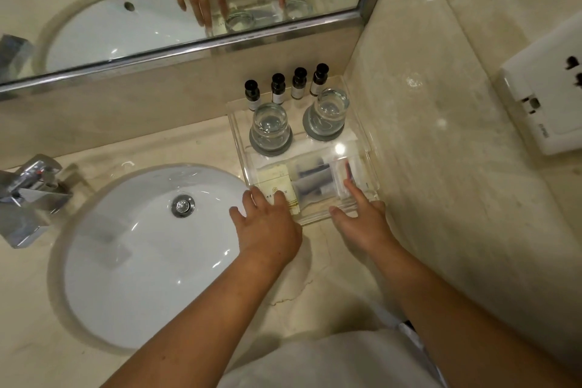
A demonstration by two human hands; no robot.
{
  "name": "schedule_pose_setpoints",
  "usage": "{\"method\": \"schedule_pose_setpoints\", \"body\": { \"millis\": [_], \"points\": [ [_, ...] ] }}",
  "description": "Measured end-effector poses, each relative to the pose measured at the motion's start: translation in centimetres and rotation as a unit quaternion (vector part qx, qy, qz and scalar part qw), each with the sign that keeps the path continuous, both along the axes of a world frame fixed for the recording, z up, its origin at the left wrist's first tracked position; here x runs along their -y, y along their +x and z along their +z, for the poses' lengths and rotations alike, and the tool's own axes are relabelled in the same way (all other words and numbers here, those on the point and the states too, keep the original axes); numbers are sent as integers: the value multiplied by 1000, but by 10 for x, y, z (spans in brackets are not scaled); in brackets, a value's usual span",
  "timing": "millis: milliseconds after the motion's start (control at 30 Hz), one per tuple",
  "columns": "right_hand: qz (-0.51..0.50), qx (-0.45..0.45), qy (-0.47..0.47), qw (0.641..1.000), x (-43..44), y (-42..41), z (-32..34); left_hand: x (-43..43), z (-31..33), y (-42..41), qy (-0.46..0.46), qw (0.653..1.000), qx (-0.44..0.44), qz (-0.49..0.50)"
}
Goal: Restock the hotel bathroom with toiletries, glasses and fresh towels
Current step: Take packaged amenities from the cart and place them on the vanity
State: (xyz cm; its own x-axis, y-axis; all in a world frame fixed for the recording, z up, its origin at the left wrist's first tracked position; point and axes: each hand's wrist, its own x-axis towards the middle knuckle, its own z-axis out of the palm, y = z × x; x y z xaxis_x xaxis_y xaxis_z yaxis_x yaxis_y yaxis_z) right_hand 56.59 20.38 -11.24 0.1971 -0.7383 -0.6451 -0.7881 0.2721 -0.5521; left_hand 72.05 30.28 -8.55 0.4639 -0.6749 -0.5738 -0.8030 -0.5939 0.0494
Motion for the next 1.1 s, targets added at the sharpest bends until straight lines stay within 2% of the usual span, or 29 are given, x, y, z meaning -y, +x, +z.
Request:
{"method": "schedule_pose_setpoints", "body": {
  "millis": [67,133,200,267,333,500,767,900,1100],
  "points": [
    [-1,4,0,1000,1,-1,-2,10,6,-9,-23,999,-11,-27],
    [-4,12,-5,1000,3,-5,-5,20,8,-20,-102,991,-41,-71],
    [-9,31,-9,999,4,-8,-10,31,4,-27,-183,971,-99,-122],
    [-7,59,-27,998,4,-10,-15,43,-5,-31,-223,950,-141,-169],
    [-5,71,-42,997,6,-13,-23,55,-15,-30,-222,944,-147,-197],
    [-8,77,-25,997,8,-16,-27,69,-27,-19,-182,951,-95,-233],
    [-15,116,-46,992,9,-13,-20,76,-28,-31,-173,960,-90,-201],
    [4,89,-56,994,8,-15,-22,77,-29,-37,-171,952,-45,-250],
    [31,63,-53,996,8,-19,-36,79,-40,-37,-173,938,-38,-296]
  ]
}}
